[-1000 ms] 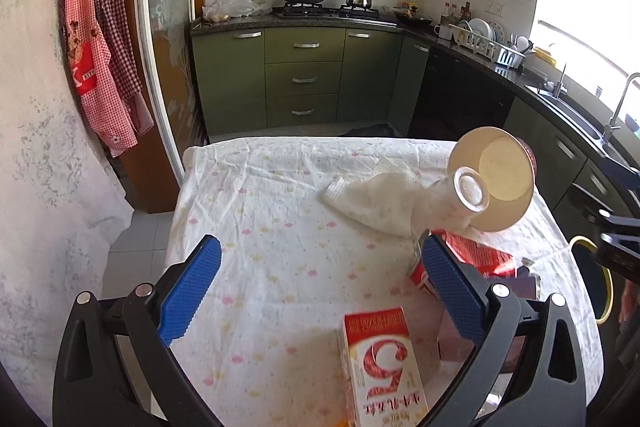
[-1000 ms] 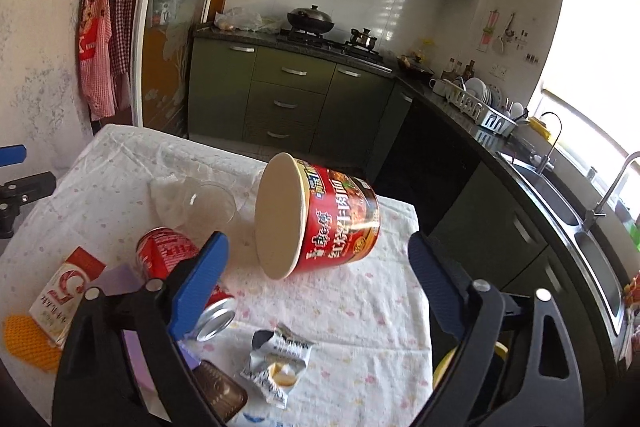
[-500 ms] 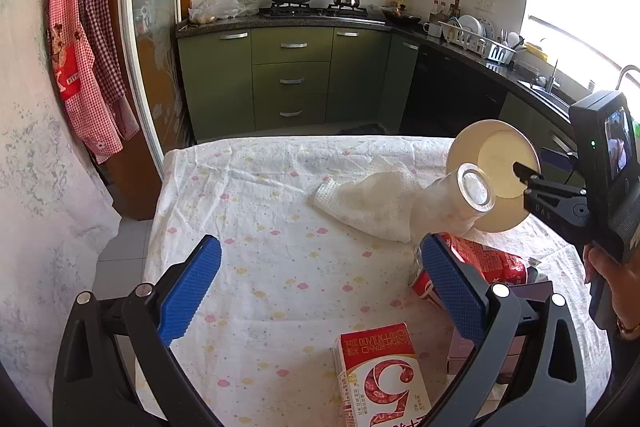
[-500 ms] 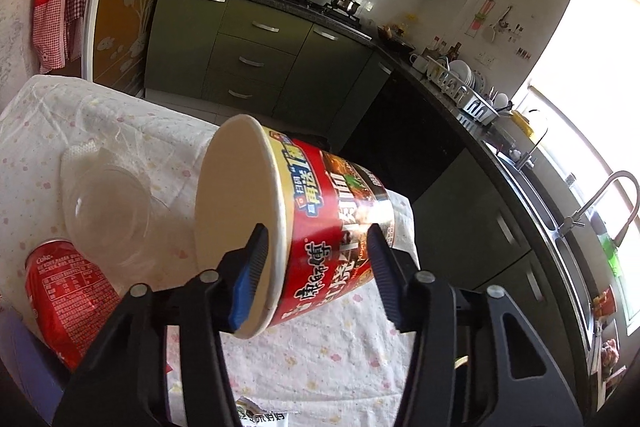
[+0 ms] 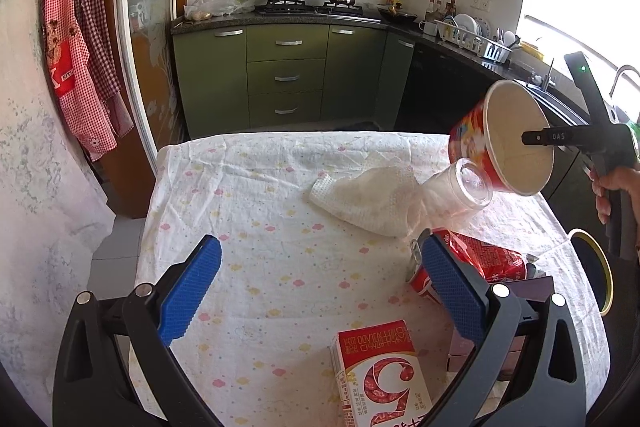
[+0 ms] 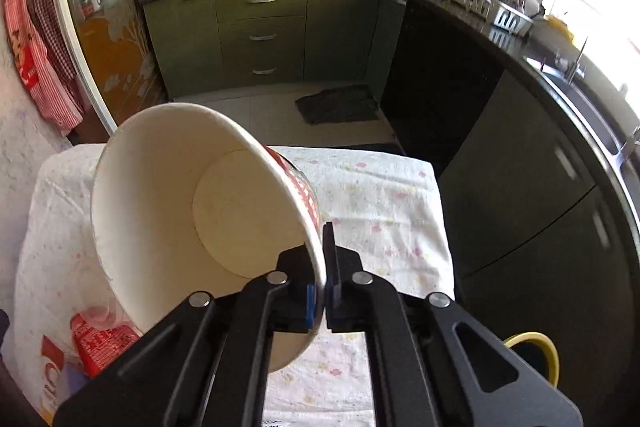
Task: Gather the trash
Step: 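Carry the noodle cup over the yellow bin and open the right gripper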
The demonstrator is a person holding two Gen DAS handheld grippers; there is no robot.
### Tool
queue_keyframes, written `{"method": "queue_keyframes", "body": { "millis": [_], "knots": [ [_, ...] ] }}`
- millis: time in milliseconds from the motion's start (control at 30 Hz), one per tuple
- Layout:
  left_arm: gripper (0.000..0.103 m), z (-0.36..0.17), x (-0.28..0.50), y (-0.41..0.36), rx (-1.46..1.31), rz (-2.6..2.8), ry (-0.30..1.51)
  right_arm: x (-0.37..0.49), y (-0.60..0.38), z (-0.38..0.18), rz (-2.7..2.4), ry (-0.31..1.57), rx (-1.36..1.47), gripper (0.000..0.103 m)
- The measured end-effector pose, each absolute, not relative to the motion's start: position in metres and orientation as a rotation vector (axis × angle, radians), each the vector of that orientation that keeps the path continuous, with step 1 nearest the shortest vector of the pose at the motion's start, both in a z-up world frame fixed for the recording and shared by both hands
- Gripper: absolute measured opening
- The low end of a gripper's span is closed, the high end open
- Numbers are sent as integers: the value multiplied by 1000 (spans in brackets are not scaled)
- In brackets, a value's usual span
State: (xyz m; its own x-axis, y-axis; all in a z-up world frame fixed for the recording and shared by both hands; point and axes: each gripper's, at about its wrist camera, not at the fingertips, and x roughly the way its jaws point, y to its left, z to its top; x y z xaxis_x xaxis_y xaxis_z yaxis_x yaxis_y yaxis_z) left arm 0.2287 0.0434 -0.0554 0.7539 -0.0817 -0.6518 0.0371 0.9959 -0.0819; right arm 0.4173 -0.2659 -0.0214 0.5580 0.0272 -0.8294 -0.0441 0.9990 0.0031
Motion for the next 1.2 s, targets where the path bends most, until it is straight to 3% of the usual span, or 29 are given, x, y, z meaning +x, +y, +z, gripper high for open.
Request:
{"method": "queue_keyframes", "body": {
  "millis": [167,467,667,967,1100,1200],
  "knots": [
    [99,-46,219,39,-41,-79,702,392,-316,-17,103,1053,147,3],
    [99,-19,176,17,-11,-123,661,275,-469,2,-95,1080,292,3],
    [99,-11,147,-12,13,-156,662,229,-545,-33,-247,1202,320,3],
    [99,-19,125,-50,43,-182,722,238,-587,-103,-254,1350,389,4],
    [99,-28,126,-59,57,-193,760,250,-584,-120,-244,1401,391,14],
    [99,-33,126,-66,68,-205,776,250,-583,-124,-255,1415,390,16]
  ]
}}
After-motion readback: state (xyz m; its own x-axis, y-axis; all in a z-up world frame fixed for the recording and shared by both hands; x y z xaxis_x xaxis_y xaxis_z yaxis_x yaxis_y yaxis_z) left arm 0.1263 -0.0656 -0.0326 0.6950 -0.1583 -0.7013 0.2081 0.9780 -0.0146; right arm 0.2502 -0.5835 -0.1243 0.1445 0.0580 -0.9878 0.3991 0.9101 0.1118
